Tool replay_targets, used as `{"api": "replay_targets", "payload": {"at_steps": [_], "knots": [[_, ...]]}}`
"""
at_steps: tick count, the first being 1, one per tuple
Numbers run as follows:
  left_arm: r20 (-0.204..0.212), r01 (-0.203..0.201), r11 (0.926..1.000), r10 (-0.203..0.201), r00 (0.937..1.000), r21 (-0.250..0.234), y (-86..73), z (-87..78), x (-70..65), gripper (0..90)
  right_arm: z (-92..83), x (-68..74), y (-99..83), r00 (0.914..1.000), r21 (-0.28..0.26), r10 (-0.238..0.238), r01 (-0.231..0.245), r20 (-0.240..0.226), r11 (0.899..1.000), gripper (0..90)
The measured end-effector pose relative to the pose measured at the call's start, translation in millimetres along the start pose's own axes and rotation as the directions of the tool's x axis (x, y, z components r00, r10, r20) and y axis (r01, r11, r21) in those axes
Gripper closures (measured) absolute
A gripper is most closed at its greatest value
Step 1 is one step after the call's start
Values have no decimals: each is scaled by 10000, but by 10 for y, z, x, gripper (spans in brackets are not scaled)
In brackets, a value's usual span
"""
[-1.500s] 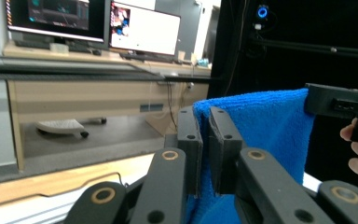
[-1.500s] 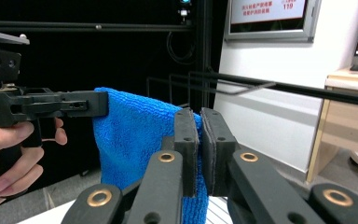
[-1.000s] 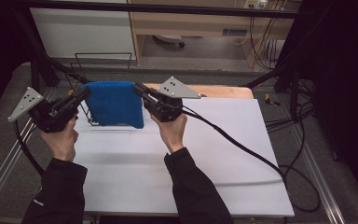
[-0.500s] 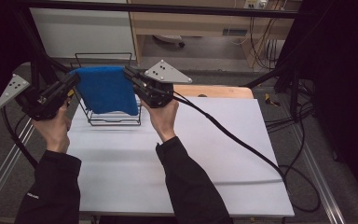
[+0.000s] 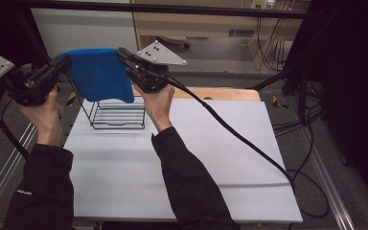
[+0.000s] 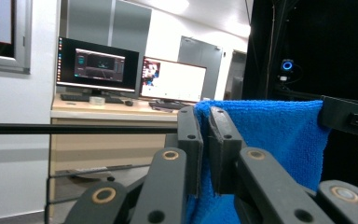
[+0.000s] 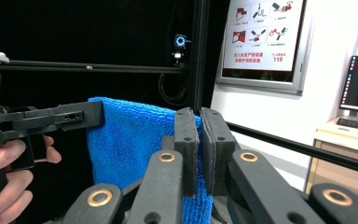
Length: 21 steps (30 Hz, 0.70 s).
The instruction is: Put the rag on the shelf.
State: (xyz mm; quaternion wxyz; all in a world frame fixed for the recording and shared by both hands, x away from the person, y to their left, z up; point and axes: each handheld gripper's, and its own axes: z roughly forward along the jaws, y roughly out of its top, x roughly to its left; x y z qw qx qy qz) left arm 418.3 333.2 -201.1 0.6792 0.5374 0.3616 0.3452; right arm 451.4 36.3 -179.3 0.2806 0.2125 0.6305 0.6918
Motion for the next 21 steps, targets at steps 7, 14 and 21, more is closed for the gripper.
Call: {"api": "replay_targets", "payload": {"at_steps": [7,14,21], "knots": [[-78,185,9998,-186,9998,-58,85,97,113,840,155,-19,97,9995,1,-229,229,224,9997,862],[-226,215,9998,-216,9995,-35,199,209,220,841,320,-62,171,9991,26,-229,228,343,9997,862],[-319,199,9998,-201,9993,-74,313,326,285,840,464,-139,267,9984,18,-216,216,515,9998,862]]}}
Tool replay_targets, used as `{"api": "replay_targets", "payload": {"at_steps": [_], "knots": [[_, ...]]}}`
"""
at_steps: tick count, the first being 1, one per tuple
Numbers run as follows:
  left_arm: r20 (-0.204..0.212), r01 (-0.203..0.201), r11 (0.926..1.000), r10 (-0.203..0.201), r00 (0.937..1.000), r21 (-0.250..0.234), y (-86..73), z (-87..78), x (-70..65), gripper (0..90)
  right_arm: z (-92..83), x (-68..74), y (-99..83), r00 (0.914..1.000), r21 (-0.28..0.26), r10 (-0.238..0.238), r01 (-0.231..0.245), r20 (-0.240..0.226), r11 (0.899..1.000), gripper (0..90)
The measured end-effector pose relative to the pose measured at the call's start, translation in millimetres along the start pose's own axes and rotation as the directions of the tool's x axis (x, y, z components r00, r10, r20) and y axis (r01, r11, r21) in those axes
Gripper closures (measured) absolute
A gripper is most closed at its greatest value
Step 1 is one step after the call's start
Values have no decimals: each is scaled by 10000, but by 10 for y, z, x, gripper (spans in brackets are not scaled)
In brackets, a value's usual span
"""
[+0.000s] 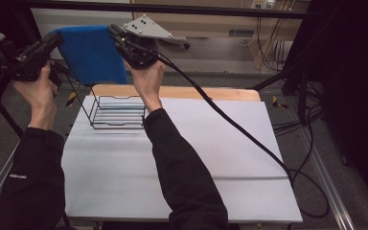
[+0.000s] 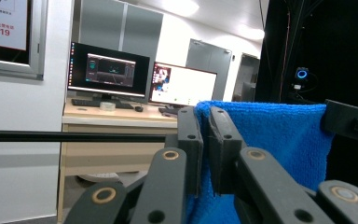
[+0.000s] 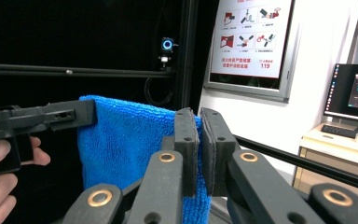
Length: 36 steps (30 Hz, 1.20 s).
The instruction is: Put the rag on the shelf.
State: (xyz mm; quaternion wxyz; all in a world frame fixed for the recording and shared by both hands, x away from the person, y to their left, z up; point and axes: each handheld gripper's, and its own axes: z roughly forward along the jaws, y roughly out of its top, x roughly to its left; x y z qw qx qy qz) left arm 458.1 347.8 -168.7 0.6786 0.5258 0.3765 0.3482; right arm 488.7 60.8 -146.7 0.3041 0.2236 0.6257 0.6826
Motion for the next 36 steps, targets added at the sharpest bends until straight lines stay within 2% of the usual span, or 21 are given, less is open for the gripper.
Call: {"api": "replay_targets", "payload": {"at_steps": [6,12,17,22,29,33,36], "knots": [[-301,-187,9998,190,9994,108,67,119,38,840,125,-58,76,9998,106,-61,59,182,9999,862],[-605,-347,9989,365,9975,302,95,233,91,840,235,-117,63,9996,320,-25,16,267,9995,862],[-551,-221,9988,244,9982,429,100,317,156,840,325,-187,35,9994,437,48,-63,344,9990,862],[-665,-320,9986,348,9972,429,67,389,189,839,398,-259,4,9991,416,244,-259,360,9988,862],[-890,-469,9959,538,9946,772,-30,453,260,838,514,-313,-123,9986,822,-136,93,519,9966,862],[-789,-454,9945,529,9955,946,-70,464,301,836,556,-330,-172,9984,1022,-139,82,555,9947,861],[-902,-515,9934,609,9941,1027,-128,460,318,836,570,-325,-218,9982,1258,-275,206,532,9918,861]]}}
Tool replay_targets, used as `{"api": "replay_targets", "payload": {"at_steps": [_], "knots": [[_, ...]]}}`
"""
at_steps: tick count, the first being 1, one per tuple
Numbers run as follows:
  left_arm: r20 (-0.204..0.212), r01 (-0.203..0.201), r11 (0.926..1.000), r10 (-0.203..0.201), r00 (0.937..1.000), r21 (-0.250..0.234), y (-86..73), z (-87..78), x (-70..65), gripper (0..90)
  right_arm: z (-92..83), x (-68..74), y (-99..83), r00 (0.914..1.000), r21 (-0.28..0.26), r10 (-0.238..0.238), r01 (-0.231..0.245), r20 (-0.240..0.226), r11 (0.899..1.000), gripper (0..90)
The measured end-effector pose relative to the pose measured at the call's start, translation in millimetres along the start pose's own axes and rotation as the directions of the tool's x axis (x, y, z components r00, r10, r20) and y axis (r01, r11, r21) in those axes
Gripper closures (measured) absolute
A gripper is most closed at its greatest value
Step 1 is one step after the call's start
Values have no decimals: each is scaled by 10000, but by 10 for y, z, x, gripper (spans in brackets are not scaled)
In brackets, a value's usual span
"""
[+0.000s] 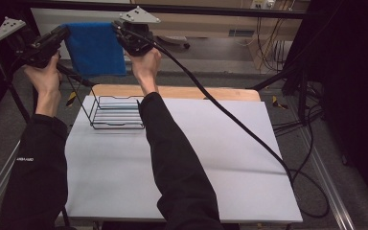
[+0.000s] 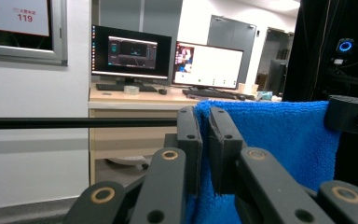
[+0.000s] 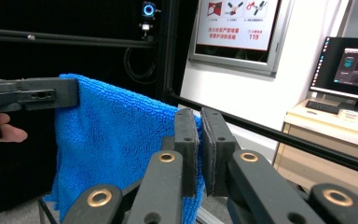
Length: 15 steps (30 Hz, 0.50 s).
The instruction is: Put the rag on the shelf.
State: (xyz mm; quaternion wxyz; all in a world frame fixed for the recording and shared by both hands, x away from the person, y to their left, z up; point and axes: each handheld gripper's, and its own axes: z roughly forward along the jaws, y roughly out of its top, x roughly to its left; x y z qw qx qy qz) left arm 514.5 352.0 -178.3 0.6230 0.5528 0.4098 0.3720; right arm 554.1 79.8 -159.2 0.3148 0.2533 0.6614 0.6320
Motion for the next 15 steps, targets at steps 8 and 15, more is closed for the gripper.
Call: {"api": "replay_targets", "payload": {"at_steps": [8,15], "knots": [[367,63,9995,-74,9993,307,-180,-104,49,835,-57,55,-165,9993,341,8,5,-375,9994,861],[667,162,9983,-200,9976,566,-335,-192,64,835,-146,98,-316,9971,712,296,-246,-699,9972,861]]}}
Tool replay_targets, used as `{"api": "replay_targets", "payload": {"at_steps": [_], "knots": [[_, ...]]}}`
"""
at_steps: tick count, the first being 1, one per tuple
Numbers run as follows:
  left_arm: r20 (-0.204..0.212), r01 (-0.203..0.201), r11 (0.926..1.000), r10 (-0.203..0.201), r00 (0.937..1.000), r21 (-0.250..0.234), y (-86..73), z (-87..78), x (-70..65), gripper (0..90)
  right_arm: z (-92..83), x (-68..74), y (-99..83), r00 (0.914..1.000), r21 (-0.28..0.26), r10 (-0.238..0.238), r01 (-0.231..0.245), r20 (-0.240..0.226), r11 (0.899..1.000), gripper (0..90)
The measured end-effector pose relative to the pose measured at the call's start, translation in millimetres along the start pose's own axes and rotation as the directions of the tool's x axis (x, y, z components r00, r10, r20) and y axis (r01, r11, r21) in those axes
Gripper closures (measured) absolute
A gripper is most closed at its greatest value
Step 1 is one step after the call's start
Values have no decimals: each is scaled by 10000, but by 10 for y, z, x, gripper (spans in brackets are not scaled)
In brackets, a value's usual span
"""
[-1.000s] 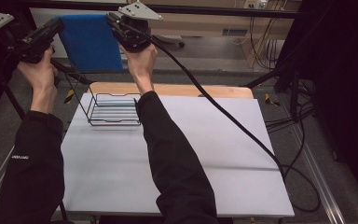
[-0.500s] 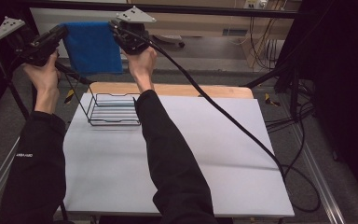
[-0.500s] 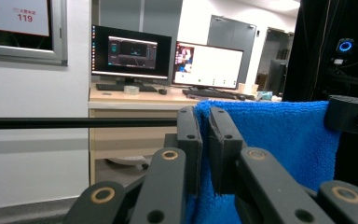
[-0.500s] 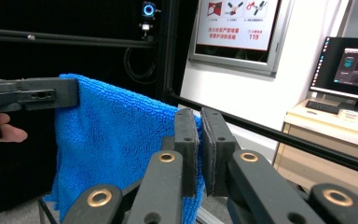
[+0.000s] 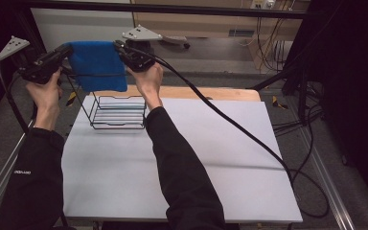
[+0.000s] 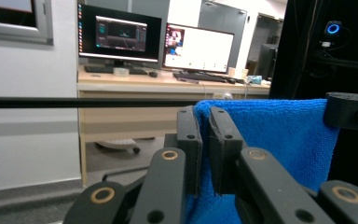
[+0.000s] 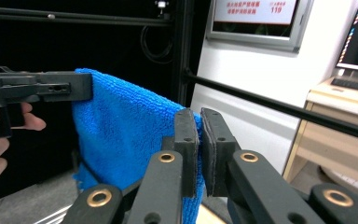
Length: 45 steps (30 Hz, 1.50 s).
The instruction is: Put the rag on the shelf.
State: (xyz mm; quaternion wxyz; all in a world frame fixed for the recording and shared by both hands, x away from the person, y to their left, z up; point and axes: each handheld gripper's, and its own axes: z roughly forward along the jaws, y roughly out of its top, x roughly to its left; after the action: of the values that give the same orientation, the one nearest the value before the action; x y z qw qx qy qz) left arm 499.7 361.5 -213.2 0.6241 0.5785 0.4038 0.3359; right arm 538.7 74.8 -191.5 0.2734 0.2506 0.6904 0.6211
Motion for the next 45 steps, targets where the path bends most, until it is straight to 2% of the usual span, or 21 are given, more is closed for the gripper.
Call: {"api": "replay_targets", "payload": {"at_steps": [5,9,13,19,23,26,30,38,45], "knots": [[106,-144,9998,142,9998,128,-80,-79,-12,835,-52,57,-44,9998,422,-212,214,-63,9989,860],[409,-136,9997,127,9991,205,-120,-157,-9,834,-90,65,-88,9993,460,27,-10,-365,9989,859],[310,-386,9990,378,9988,242,-144,-210,-54,834,-129,82,-132,9987,532,122,-95,-503,9985,859],[480,-179,9991,160,9987,380,-198,-274,-31,831,-194,146,-125,9964,868,-32,106,-843,9962,856],[508,-163,9986,138,9986,494,-246,-307,-43,827,-221,182,-132,9959,1113,-207,305,-884,9933,857],[451,-186,9970,152,9989,757,-287,-323,-47,819,-224,204,-154,9955,1415,-274,402,-910,9891,857],[451,-211,9960,173,9988,867,-338,-359,-50,810,-226,245,-195,9937,1913,-394,590,-1047,9798,856],[485,-220,9915,159,9987,1285,-431,-444,-41,800,-234,311,-258,9889,2472,-503,840,-1395,9653,856],[526,-323,9853,238,9983,1680,-459,-470,-52,768,-221,294,-389,9878,2832,-192,629,-1546,9570,855]]}}
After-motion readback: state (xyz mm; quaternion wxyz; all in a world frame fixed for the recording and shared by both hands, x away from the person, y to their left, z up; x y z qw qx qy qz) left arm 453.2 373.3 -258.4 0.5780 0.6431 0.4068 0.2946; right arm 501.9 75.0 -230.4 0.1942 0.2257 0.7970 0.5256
